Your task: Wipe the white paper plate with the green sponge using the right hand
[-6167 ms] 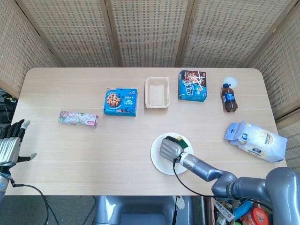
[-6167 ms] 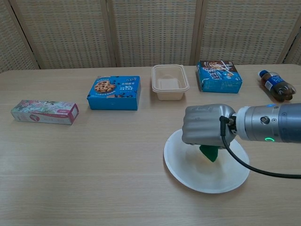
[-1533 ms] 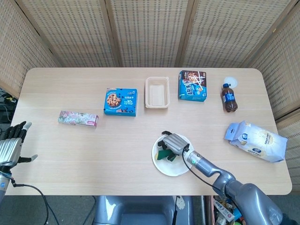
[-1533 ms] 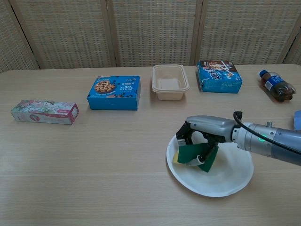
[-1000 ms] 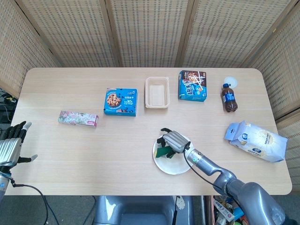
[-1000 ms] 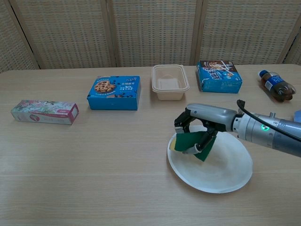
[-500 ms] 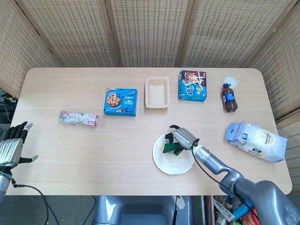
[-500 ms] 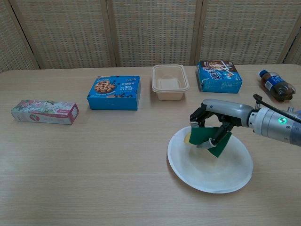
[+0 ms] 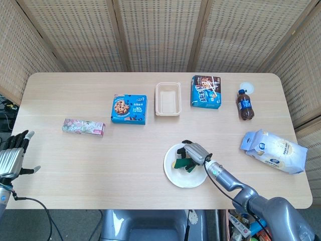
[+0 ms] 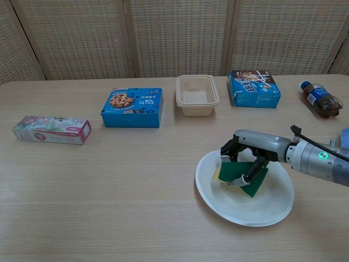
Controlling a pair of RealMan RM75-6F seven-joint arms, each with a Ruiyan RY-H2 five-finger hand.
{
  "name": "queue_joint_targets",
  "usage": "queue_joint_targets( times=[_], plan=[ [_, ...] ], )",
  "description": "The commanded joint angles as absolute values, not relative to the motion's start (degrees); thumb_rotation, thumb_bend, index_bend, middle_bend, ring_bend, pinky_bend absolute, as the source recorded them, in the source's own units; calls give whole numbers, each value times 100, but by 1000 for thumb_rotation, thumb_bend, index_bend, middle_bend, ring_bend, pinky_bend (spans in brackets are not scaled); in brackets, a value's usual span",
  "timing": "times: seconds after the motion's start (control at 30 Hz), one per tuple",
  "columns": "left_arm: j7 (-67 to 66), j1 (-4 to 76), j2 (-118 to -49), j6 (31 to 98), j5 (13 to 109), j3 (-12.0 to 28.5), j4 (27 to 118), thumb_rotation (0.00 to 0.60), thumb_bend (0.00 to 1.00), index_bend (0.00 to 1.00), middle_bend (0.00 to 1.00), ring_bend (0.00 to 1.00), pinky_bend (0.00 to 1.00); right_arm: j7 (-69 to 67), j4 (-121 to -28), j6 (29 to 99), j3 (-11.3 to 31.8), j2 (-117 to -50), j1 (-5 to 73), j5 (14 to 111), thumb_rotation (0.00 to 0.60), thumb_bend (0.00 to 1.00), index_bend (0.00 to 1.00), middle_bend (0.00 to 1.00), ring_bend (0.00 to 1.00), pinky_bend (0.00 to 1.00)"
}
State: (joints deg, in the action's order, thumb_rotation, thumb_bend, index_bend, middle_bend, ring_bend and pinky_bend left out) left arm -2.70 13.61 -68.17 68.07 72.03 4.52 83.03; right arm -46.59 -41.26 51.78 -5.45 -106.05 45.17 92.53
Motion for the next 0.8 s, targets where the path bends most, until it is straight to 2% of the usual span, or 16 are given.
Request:
queue_joint_targets(
  times=[0.03,0.4,0.67,0.8],
  plan=[
    [-262,1361,-6814,6800,7202,452,8299,600,0,0,0,0,0,-4759,-4025,5177,-591,-10670,4466,9281,600,732,661,658,498,104],
    [-258,1348,-6806,6840,7242,439,8334,600,0,0,0,0,0,-4932,-3830,5442,-614,-10755,4372,9394,600,732,661,658,498,104],
    [-239,1350,-6797,6828,7257,430,8333,600,0,0,0,0,0,-4745,-3947,6244,-293,-10567,4503,9507,600,737,661,658,498,104],
    [-216,1345,-6785,6844,7266,435,8340,600,0,0,0,0,0,-4674,-4126,6416,-130,-10379,4623,9501,600,737,661,658,498,104]
  ],
)
